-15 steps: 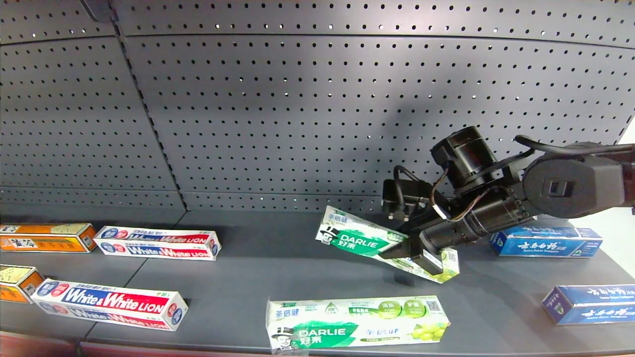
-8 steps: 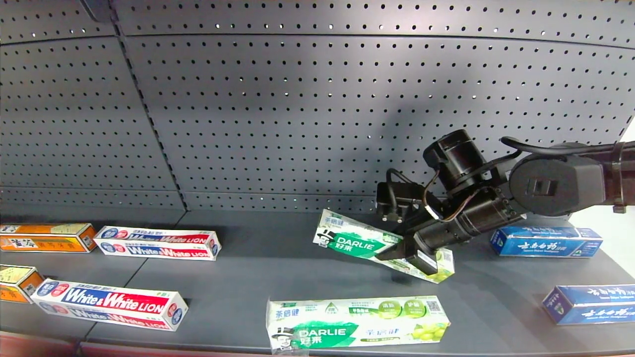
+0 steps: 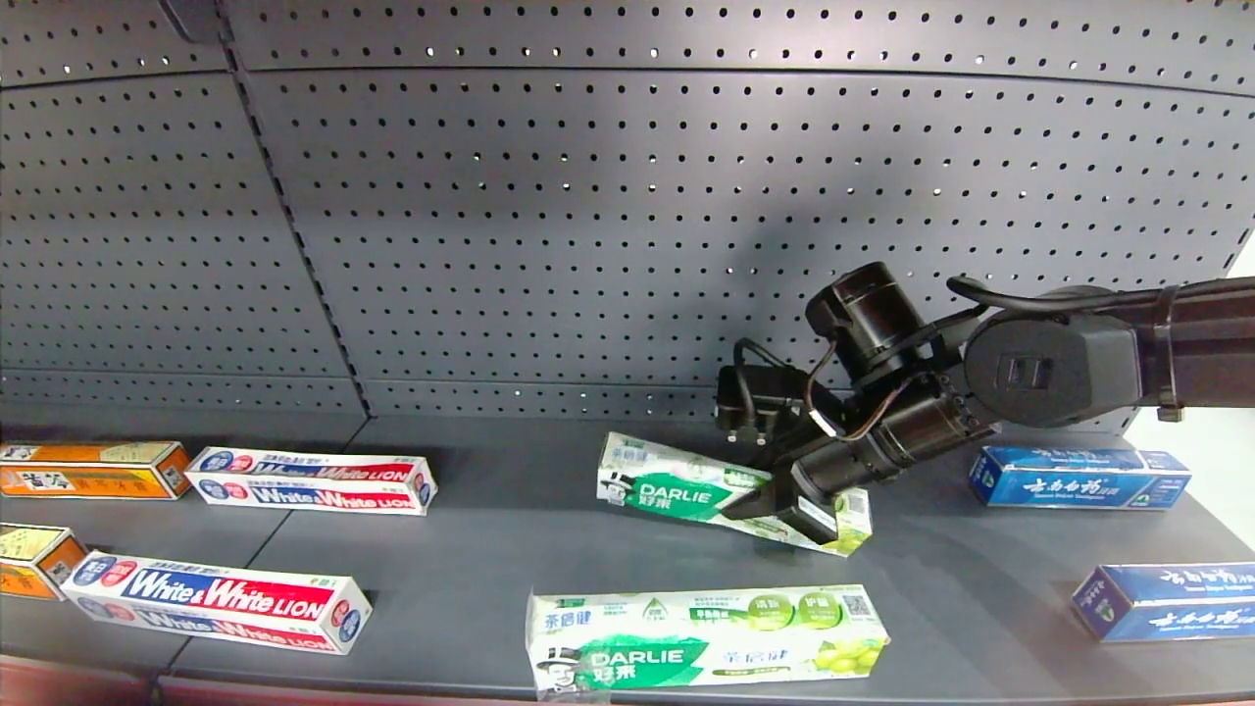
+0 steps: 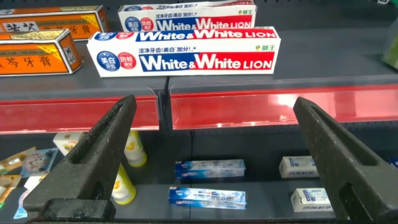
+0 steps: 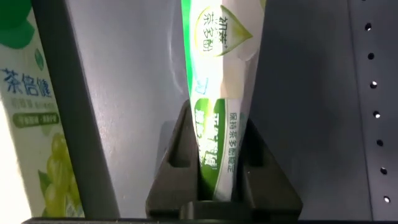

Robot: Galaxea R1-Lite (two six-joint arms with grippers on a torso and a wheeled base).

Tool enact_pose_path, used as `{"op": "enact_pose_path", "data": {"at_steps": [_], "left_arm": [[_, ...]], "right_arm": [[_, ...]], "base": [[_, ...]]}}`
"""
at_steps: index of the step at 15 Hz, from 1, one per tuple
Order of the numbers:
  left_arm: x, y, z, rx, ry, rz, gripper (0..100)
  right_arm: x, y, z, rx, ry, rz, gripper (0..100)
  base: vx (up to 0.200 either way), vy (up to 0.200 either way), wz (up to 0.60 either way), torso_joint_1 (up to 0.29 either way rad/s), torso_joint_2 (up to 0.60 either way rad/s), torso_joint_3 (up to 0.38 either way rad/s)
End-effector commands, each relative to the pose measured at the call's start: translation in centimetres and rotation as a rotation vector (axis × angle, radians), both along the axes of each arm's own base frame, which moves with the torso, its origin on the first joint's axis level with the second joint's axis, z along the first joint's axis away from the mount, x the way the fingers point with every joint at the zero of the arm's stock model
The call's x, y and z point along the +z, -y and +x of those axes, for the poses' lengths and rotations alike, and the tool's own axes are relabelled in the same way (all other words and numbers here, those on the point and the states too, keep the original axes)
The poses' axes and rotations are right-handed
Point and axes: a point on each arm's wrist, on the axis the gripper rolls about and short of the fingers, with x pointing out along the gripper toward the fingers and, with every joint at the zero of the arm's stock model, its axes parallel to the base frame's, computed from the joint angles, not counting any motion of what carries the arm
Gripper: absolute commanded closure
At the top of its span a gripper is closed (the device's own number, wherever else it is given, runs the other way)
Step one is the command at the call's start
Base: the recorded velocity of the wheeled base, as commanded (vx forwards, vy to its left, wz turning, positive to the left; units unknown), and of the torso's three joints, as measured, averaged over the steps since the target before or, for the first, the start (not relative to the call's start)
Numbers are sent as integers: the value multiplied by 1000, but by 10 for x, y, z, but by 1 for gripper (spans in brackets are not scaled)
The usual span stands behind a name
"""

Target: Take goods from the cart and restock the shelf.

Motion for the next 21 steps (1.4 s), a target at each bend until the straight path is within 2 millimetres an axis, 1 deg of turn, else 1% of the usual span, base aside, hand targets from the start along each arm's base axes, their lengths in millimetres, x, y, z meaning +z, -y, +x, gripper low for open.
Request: {"op": "enact_pose_path", "data": {"at_steps": [1, 7, 8, 9, 11, 13, 14, 15, 17, 19, 21], "left_arm": [[0, 0, 0, 1, 0, 0, 0], [0, 0, 0, 1, 0, 0, 0], [0, 0, 0, 0, 0, 0, 0], [0, 0, 0, 1, 0, 0, 0], [0, 0, 0, 1, 0, 0, 0], [0, 0, 0, 1, 0, 0, 0], [0, 0, 0, 1, 0, 0, 0], [0, 0, 0, 1, 0, 0, 0], [0, 0, 0, 1, 0, 0, 0], [0, 0, 0, 1, 0, 0, 0], [0, 0, 0, 1, 0, 0, 0]], "right_arm": [[-1, 0, 1, -4, 0, -6, 0], [3, 3, 1, -16, 11, 6, 0], [7, 9, 1, -31, 18, 12, 0], [8, 10, 1, -35, 20, 14, 0], [17, 18, 2, -70, 29, 39, 0], [29, 23, -6, -106, 23, 76, 0], [40, 29, -14, -127, 21, 105, 0], [45, 34, -18, -142, 25, 116, 0], [58, 53, -30, -180, 50, 135, 0], [57, 69, -38, -214, 49, 130, 0], [48, 79, -48, -227, 23, 113, 0]], "base": [[0, 0, 0, 0, 0, 0], [0, 0, 0, 0, 0, 0], [0, 0, 0, 0, 0, 0], [0, 0, 0, 0, 0, 0], [0, 0, 0, 0, 0, 0], [0, 0, 0, 0, 0, 0], [0, 0, 0, 0, 0, 0], [0, 0, 0, 0, 0, 0], [0, 0, 0, 0, 0, 0], [0, 0, 0, 0, 0, 0], [0, 0, 0, 0, 0, 0]]}}
